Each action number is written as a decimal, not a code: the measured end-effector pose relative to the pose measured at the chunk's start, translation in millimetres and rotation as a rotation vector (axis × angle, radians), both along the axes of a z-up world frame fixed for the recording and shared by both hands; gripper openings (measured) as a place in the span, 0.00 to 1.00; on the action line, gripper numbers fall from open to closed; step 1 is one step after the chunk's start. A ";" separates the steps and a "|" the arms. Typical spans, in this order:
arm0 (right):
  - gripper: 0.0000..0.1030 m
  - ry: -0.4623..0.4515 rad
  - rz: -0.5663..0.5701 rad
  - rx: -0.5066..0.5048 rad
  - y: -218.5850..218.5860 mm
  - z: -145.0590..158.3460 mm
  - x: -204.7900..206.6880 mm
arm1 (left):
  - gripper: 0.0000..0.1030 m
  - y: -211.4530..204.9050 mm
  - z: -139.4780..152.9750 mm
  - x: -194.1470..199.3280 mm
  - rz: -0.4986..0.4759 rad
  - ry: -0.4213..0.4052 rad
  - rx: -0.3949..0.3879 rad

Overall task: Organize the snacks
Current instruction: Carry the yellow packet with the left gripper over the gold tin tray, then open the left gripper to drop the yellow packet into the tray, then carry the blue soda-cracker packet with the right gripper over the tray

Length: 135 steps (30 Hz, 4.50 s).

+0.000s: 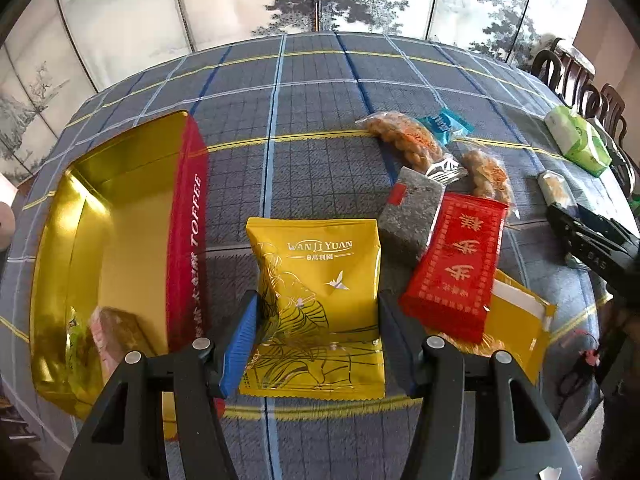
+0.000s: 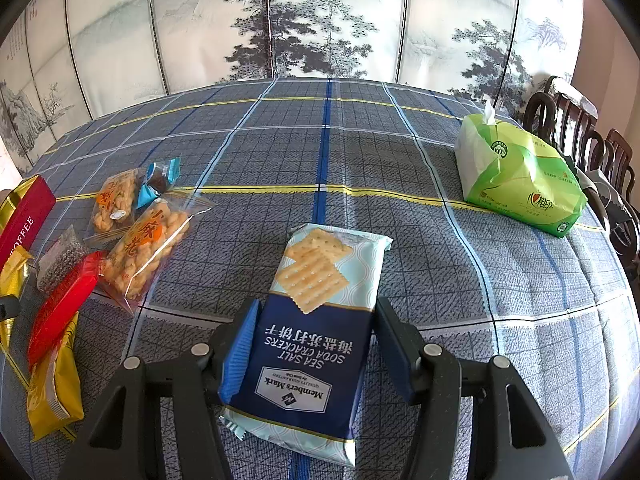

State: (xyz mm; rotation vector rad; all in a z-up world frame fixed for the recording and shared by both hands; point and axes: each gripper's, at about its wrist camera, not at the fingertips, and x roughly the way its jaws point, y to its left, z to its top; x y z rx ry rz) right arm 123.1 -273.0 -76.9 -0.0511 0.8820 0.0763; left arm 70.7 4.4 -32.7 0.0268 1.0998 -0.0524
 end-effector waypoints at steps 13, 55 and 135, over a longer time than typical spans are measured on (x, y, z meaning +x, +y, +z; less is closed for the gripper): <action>0.57 0.000 0.000 0.000 0.2 -0.2 0.2 | 0.52 30.9 41.5 -25.2 0.045 -0.078 -0.003; 0.57 0.000 0.000 -0.002 0.5 0.0 0.5 | 0.53 163.0 4.8 -35.7 0.254 -0.028 0.016; 0.52 -0.025 0.608 0.103 320.0 82.4 -73.2 | 0.73 254.2 35.1 -137.0 0.515 -0.102 0.015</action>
